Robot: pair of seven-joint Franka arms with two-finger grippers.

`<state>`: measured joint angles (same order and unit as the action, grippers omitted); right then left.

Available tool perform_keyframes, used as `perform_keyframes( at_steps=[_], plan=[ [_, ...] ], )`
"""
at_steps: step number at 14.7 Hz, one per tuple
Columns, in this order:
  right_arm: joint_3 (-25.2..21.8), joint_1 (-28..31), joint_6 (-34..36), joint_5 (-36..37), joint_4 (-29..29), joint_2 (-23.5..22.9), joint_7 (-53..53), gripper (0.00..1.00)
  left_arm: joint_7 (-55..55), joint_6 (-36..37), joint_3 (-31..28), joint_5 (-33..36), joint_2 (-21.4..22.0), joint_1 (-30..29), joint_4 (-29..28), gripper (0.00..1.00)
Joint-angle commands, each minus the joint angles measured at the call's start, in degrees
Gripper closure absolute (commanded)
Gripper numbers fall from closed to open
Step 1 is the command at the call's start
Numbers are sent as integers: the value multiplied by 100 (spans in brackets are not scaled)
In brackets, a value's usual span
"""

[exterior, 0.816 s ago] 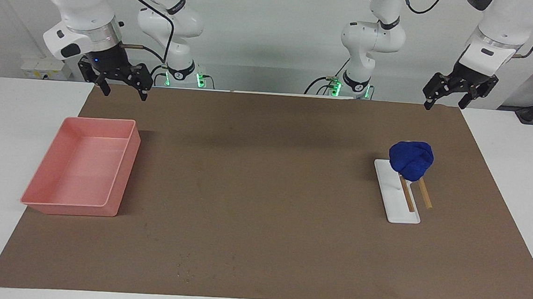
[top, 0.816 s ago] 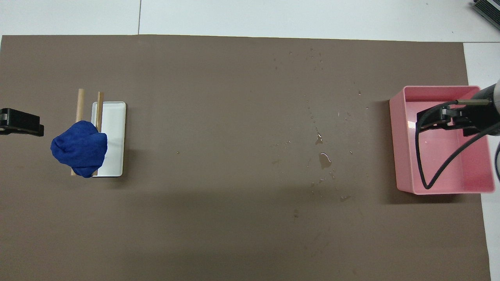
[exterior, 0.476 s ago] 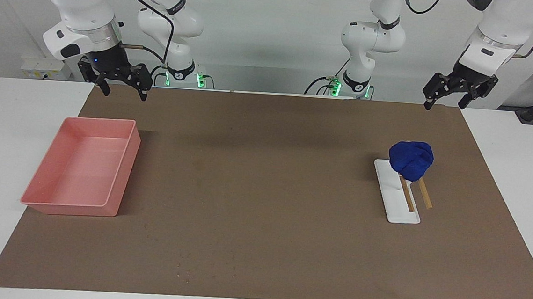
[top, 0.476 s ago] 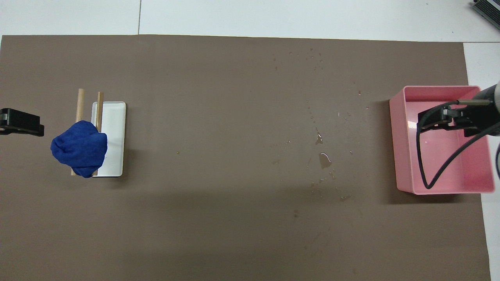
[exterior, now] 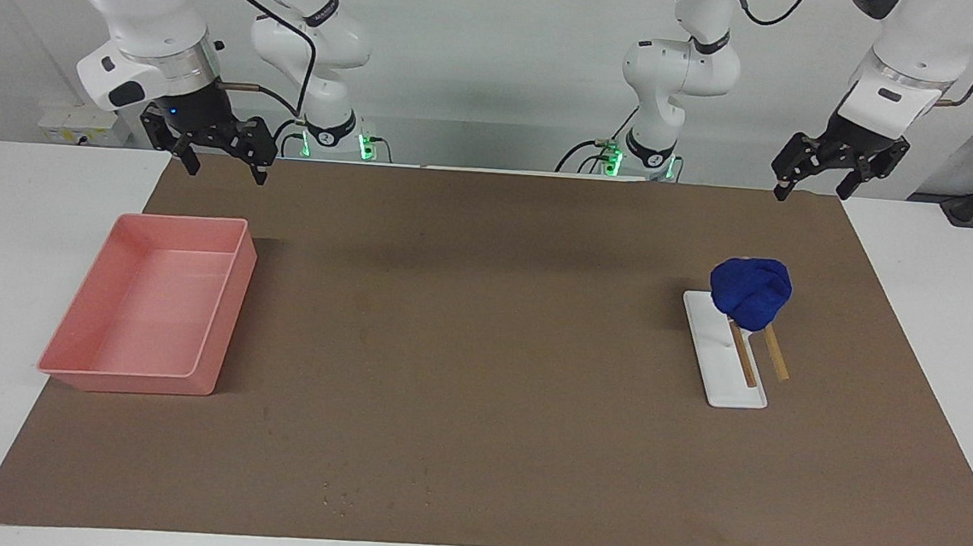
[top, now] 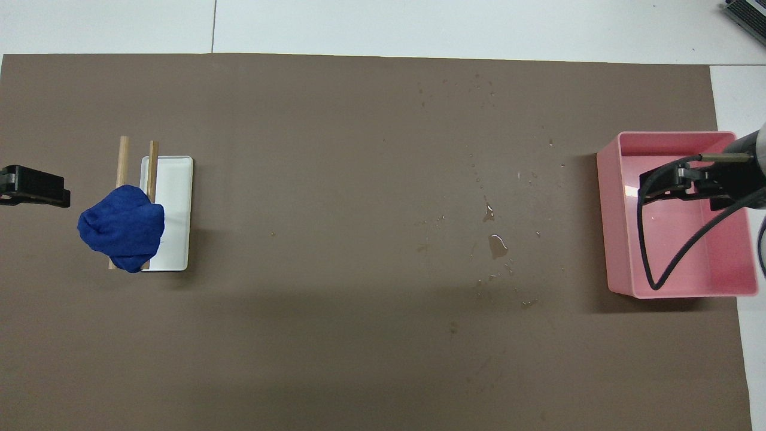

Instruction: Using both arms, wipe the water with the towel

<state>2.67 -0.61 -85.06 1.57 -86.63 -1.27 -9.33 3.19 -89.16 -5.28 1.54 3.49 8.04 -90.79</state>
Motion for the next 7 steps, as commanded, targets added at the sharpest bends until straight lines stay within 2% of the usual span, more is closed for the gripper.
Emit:
perform_keyframes(
  at_steps=[1,3,7],
  plan=[
    [23,26,51,54,-99,83,-61,0,-29,-915,-70,-39,529,5,-1060,0],
    [23,26,51,54,-99,83,-61,0,-38,-1575,-96,-39,889,-83,-1825,0],
    [23,26,59,54,-108,92,-52,0,-47,-2165,-88,-30,855,-189,-2258,0]
  ],
)
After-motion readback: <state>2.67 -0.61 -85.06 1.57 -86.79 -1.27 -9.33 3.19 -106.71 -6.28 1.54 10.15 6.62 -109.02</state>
